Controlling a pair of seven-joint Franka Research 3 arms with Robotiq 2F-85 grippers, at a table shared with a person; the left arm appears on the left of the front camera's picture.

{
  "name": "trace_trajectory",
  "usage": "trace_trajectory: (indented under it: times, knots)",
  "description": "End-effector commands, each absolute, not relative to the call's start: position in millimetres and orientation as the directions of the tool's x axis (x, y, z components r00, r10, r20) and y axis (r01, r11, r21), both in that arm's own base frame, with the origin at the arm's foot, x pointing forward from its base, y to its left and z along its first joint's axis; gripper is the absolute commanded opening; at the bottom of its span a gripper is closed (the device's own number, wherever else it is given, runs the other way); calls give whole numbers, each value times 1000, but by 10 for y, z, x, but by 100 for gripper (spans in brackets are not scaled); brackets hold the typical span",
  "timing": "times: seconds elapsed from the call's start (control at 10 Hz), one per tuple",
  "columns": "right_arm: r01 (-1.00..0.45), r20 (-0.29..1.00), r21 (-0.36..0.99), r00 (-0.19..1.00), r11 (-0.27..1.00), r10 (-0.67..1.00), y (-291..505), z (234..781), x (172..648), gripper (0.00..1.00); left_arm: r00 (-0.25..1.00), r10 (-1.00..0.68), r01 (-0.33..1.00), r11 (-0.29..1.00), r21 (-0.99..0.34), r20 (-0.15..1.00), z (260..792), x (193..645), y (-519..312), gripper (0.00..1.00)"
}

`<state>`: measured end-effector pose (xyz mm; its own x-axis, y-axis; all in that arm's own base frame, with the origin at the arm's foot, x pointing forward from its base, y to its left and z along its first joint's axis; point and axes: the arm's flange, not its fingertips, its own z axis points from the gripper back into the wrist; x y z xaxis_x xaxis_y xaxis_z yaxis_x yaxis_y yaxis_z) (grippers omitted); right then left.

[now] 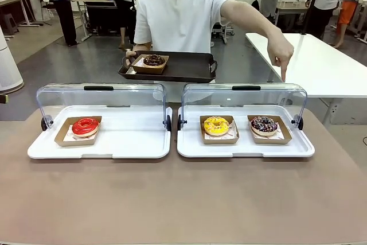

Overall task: Provide the desired donut to the person.
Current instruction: Pick up and lift the Paper togo box containing the Donut pointed at by the person.

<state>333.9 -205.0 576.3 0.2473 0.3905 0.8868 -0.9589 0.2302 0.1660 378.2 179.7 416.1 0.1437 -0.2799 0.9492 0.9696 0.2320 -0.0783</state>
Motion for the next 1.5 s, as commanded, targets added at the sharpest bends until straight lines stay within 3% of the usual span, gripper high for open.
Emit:
trace_trajectory:
  times: [0.0,0.4,0.5,0.7,0.9,1.2,1.4]
  knots:
    - [-962,893,159,236,223,383,-2044,5761,3336,100,138,-273,969,235,-73,952,4166,3773,1805,100]
    - [-959,887,166,247,230,391,-2050,5763,3339,100,138,-273,969,235,-73,952,4166,3773,1805,100]
    - [-971,843,161,227,175,487,-1882,5912,3432,100,138,-273,969,235,-73,952,4166,3773,1805,100]
    - [-970,706,228,223,82,672,-1419,6112,3715,100,138,-273,969,235,-73,952,4166,3773,1805,100]
    - [-952,550,294,241,85,800,-912,6146,4073,100,138,-273,969,235,-73,952,4166,3773,1805,100]
    - [-943,244,329,131,45,961,-295,5801,4354,100,138,-273,969,235,-73,952,4166,3773,1805,100]
    - [-961,194,278,59,3,979,10,5613,4356,100,138,-273,969,235,-73,952,4166,3773,1805,100]
